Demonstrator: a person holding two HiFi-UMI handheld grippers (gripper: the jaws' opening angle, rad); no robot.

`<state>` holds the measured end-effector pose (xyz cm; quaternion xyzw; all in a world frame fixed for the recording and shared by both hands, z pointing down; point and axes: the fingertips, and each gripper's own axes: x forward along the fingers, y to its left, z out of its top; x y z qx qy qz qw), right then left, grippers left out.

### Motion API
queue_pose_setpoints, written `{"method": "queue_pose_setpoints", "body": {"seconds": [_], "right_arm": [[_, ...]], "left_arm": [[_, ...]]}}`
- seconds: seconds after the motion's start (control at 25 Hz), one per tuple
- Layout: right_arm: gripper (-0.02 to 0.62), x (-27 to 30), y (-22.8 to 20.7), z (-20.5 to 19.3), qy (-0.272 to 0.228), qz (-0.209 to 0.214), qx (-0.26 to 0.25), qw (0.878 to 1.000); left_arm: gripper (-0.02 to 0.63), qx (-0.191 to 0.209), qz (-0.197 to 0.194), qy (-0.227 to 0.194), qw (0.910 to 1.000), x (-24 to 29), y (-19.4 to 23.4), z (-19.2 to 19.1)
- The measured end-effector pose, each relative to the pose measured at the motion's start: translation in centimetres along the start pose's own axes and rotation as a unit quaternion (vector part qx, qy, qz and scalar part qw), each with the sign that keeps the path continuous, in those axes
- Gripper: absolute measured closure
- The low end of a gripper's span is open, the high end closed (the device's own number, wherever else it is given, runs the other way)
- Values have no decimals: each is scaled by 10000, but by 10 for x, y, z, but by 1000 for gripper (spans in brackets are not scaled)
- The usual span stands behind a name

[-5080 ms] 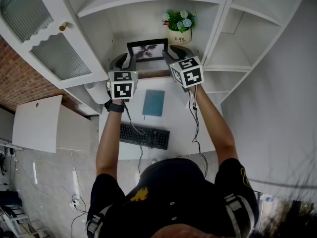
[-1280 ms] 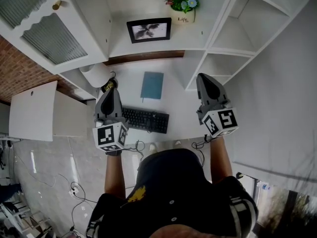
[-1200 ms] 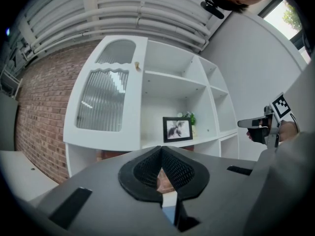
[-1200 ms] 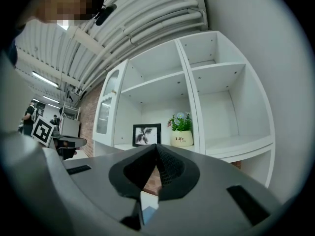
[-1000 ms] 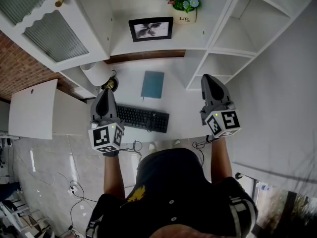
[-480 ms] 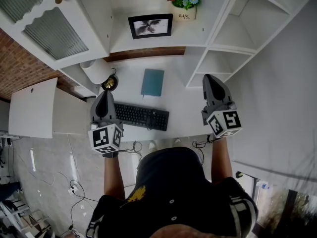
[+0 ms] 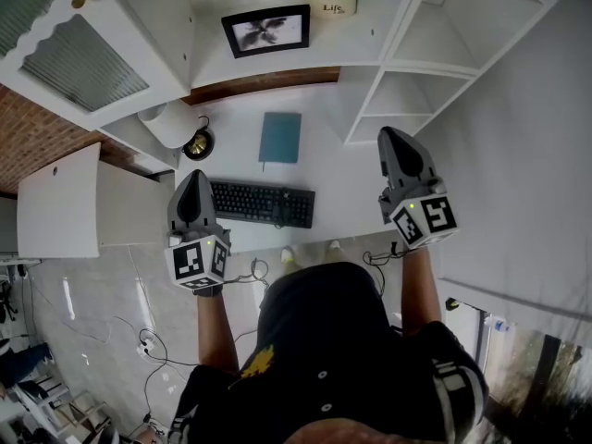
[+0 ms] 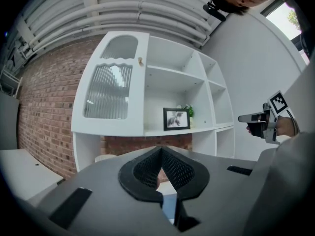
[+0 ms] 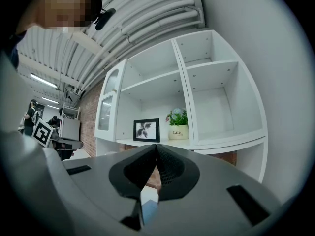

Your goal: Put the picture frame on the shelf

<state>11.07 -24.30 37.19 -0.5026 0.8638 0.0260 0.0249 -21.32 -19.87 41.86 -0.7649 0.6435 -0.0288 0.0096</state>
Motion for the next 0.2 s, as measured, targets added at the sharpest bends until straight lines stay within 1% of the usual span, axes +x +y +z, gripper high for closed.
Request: {"method": "queue_pose_setpoints", "body": {"seconds": [0.2], "right_arm": [[589,8,8,-4,22,68,-10,10000]], "left_arm": [[588,-28,34,-53,10000,-1,4,-2]]}}
